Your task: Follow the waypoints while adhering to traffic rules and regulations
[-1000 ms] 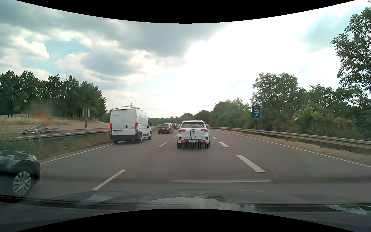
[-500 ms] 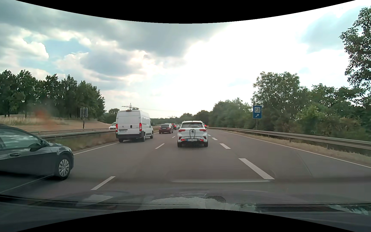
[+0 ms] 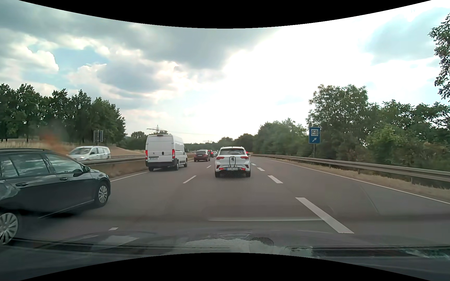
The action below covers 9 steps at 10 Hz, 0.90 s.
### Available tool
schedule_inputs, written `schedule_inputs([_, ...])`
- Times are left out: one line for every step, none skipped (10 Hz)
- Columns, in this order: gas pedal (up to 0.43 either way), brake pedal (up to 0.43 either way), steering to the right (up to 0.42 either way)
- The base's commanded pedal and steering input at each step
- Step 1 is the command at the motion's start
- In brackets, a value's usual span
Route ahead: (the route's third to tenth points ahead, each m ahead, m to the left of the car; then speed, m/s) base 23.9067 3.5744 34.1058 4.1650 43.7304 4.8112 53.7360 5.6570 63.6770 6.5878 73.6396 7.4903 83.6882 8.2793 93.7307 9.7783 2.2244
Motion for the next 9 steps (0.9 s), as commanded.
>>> schedule_inputs([0.15, 0.0, 0.007])
schedule_inputs([0.15, 0.0, 0.005])
schedule_inputs([0.15, 0.0, 0.004])
schedule_inputs([0.15, 0.0, 0.0])
schedule_inputs([0.138, 0.0, -0.004])
schedule_inputs([0.047, 0.0, -0.008])
schedule_inputs([0.0, 0.0, -0.009])
schedule_inputs([0.0, 0.0, -0.009])
schedule_inputs([0.0, 0.0, -0.009])
